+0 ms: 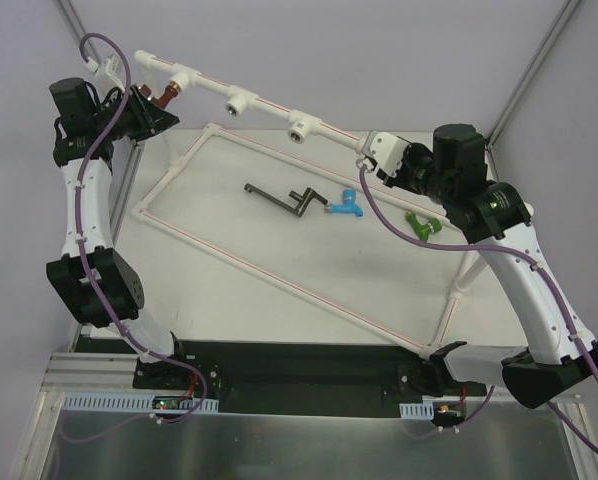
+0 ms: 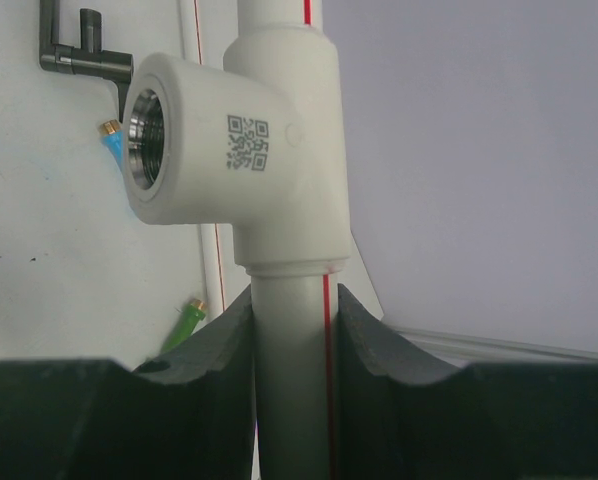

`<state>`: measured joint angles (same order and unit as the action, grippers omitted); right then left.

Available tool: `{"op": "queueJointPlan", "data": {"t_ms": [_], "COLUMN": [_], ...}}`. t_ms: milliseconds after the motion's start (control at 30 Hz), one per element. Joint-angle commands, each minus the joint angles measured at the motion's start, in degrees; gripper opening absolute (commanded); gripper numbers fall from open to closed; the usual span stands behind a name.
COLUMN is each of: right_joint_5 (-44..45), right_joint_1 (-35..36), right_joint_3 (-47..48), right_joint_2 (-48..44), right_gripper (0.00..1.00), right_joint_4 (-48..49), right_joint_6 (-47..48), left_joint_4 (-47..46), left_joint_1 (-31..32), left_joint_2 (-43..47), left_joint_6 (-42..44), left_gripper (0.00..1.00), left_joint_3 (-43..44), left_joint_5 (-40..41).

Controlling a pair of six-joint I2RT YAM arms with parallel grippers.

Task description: Install the water faucets

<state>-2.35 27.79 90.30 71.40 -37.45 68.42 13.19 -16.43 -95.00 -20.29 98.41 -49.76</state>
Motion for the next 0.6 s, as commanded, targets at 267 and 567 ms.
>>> {"op": "queueJointPlan", "data": {"t_ms": [267, 567], "right_joint_5": [-4.07, -4.07], "right_joint_1": [2.27, 2.27], "right_joint_3": [-0.92, -0.92], "right_joint_2": [-1.96, -1.87], "right_gripper": [0.02, 0.02], "right_joint_4": [-7.37, -7.37], "right_joint_6": [-2.68, -2.68], "left_joint_4": [-0.1, 3.68], "left_joint_1": [3.68, 5.17], "left_joint_2": [-0.01, -0.1], "left_joint_6": [7.46, 12.73], "left_gripper": [0.0, 0.0], "left_joint_3": [4.95, 6.53], "left_joint_5": [6.16, 10.55]}}
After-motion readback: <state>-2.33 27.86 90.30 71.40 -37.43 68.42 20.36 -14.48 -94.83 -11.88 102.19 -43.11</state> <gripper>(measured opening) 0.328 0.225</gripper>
